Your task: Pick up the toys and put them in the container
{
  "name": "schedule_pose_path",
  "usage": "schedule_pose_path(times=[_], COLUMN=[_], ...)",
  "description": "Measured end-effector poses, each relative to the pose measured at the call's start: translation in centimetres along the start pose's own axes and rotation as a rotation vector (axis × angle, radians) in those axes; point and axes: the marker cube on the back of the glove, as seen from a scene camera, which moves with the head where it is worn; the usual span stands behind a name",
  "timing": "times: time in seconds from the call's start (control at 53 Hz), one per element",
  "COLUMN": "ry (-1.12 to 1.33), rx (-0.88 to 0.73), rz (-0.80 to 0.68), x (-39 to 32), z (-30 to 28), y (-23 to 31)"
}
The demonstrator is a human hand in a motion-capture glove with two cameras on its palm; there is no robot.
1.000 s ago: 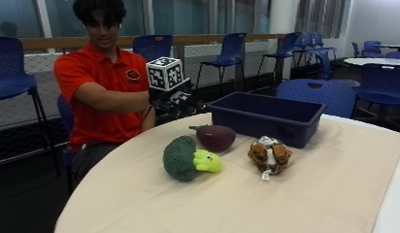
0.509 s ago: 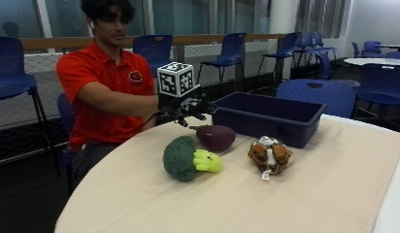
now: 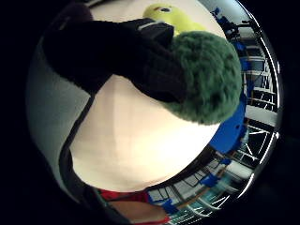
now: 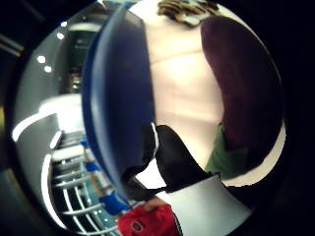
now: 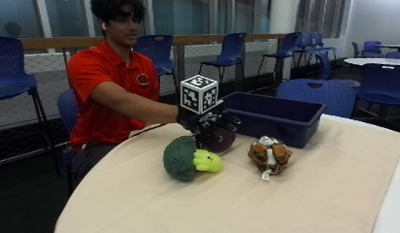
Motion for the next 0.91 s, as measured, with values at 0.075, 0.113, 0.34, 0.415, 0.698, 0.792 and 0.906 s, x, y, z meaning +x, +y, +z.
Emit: schedule_pose_path(times=[0.075, 0.113, 0.34, 0.415, 0.698, 0.792, 0.906], ry=[0.002, -0.001, 0.090, 0.118, 0.079, 0.066, 0.047], rx=[-0.019, -0.024, -0.068, -0.052, 0.018, 0.040, 0.052], rz=[0.016, 0.015, 0.004, 0.004, -0.032, -0.033, -0.053], x=[0.1, 0.0, -0.5, -0.6, -0.1, 0.0, 0.2], z=[0.3, 0.5, 1.6, 1.8, 0.2, -1.3, -3.8], y=[-0.7, -1.0, -2.3, -2.4, -2.9, -2.5, -2.1])
